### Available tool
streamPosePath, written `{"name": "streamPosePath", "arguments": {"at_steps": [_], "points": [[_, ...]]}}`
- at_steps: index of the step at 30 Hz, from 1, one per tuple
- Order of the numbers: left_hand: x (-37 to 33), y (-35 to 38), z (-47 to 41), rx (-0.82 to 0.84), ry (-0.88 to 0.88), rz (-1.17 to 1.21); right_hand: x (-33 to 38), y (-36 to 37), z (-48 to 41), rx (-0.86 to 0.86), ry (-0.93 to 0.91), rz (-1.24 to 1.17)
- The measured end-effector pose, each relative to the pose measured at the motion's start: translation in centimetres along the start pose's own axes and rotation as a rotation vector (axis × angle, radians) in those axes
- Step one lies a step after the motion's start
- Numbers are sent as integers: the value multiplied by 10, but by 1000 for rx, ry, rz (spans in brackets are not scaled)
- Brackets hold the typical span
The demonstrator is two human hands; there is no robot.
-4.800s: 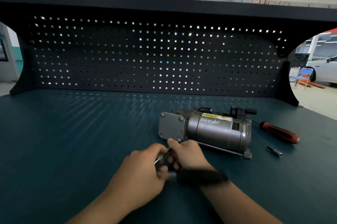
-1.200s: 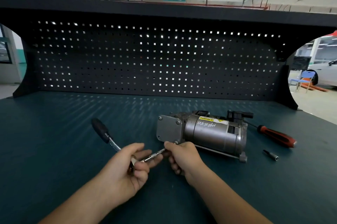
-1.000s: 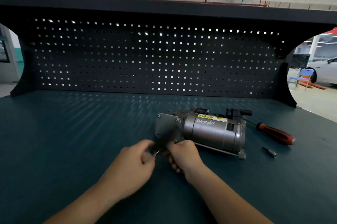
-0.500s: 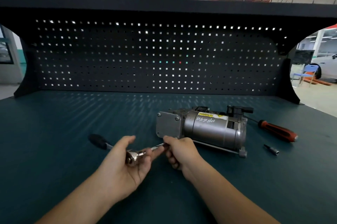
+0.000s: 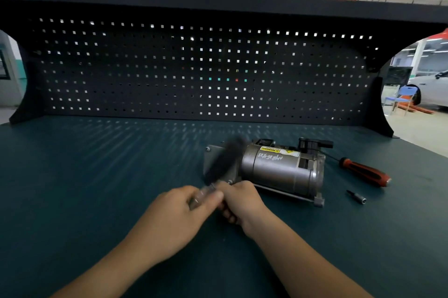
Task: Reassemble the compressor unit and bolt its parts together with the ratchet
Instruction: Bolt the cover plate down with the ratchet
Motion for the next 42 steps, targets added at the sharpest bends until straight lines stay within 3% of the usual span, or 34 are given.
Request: {"name": "streamPosePath", "arguments": {"at_steps": [4,6,9,11,14,16,17,19,21,25,28,30,32,34,36,38,40,42], "points": [[13,9,-4,127,-896,945,2,3,0,-2,50,-45],[15,7,-5,164,-1021,1144,1,4,0,-9,35,-39],[16,5,-10,171,-814,874,0,4,-2,-7,3,1],[18,6,-12,113,-481,533,-1,3,-3,-14,-19,23],[17,4,-10,-50,172,-134,-1,1,-2,-17,-43,25],[13,7,-2,-100,438,-325,0,0,-1,-15,-46,11],[13,10,0,-79,461,-341,0,0,-1,-11,-39,2],[13,12,-3,-15,308,-178,0,1,-1,-6,-27,-18],[12,13,-2,20,13,174,0,1,-1,-21,-7,-36],[5,19,4,158,-738,923,0,1,0,-17,21,-53],[5,17,5,150,-979,1222,1,1,1,-14,7,-39],[5,17,5,181,-950,1176,1,1,1,-19,-9,-17],[7,14,1,193,-812,950,0,0,1,-29,-33,16],[12,8,-8,120,-486,561,0,0,1,-39,-56,49],[19,0,-14,-68,-58,94,0,2,1,-39,-54,49],[19,0,-12,-172,216,-208,-1,2,2,-34,-37,38],[19,4,-9,-184,256,-199,-1,2,2,-24,-32,24],[15,6,-9,-95,41,31,1,1,2,-11,-19,10]]}}
Point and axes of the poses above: each hand's wrist, its own z-axis away from the middle knuckle, its own y-axis out of the palm, x = y × z, the point moved 3 cm from there along -z, towards the middle knuckle, and after that the axes turned 15 degrees about -x, right-handed, at the moved point
